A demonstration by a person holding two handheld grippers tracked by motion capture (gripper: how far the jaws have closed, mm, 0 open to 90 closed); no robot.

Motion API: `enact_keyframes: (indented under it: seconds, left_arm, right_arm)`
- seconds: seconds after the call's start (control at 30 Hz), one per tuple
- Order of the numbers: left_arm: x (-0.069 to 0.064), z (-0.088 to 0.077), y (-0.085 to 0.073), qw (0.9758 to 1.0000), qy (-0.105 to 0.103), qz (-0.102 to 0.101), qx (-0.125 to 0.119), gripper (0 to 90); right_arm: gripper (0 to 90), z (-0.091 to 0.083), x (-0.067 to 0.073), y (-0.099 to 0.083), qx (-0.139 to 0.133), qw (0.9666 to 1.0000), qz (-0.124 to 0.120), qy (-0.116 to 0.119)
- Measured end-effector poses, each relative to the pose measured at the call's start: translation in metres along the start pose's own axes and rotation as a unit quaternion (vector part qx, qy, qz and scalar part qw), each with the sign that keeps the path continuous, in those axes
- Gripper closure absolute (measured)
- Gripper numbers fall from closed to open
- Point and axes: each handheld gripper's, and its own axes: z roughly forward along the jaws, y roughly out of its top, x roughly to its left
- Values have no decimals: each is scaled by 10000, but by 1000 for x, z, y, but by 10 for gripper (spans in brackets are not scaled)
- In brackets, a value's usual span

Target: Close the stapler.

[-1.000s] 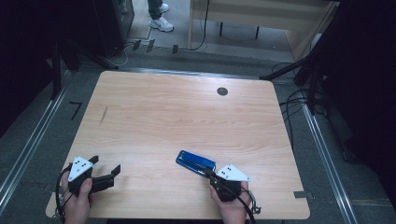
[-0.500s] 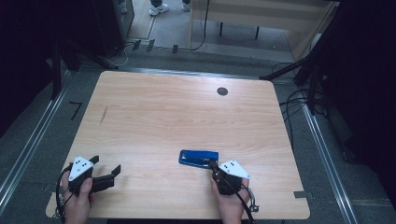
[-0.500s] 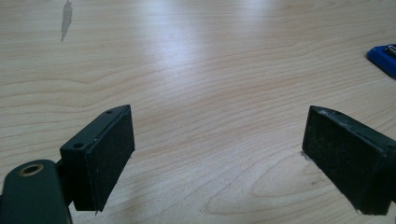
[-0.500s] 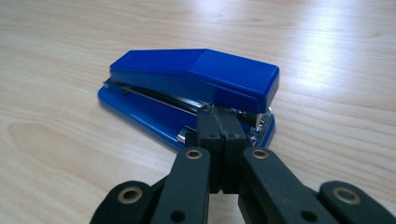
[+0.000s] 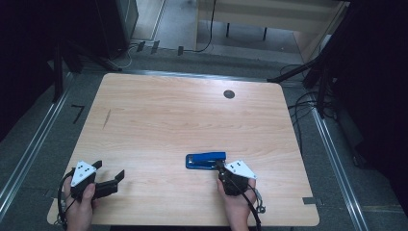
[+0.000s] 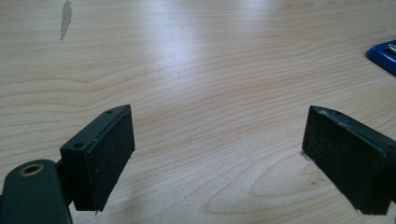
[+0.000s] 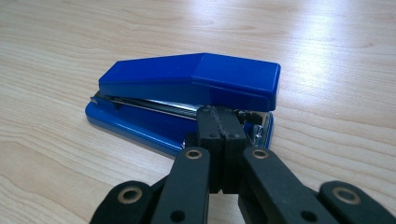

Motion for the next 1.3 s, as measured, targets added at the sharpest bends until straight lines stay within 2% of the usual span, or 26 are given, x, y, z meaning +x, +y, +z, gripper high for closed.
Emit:
enact_keyframes:
  seconds: [0.27, 0.3, 0.4, 0.47, 0.57, 0.67, 0.77, 0.8, 0.93, 1.13, 1.3]
  left_arm:
    - [0, 0, 0, 10000, 1, 0, -7, 96]
    - [0, 0, 0, 10000, 3, 0, -4, 96]
    - [0, 0, 0, 10000, 0, 8, -4, 96]
    - [0, 0, 0, 10000, 5, 3, -7, 96]
    - [0, 0, 0, 10000, 13, 2, -13, 96]
    - [0, 0, 0, 10000, 18, 5, -15, 96]
    - [-1, 1, 0, 10000, 39, 12, -32, 95]
    - [-1, 1, 0, 10000, 25, 13, -34, 96]
    - [-1, 1, 0, 10000, 42, 20, -37, 96]
    - [-1, 0, 0, 10000, 55, 30, -39, 95]
    - [-2, 1, 0, 10000, 57, 33, -37, 96]
  right_arm:
    - [900, -10, -7, 2, -119, 9999, 21, 91]
    - [832, -12, -9, 2, -140, 9998, 26, 140]
    - [740, -19, -16, 4, -198, 9992, 59, 349]
    - [656, -24, -20, 6, -250, 9987, -1, 441]
    - [497, -29, -25, 8, -258, 9980, -42, 569]
    - [338, -34, -31, 9, -298, 9982, -37, 515]
    - [162, -40, -37, 9, -349, 9988, 35, 332]
    - [121, -43, -41, 9, -340, 9990, 91, 286]
    - [0, -52, -53, 9, -356, 9985, 205, 363]
    - [0, -65, -72, 5, -400, 9986, 125, 338]
    - [0, -77, -91, 0, -427, 9988, 204, 153]
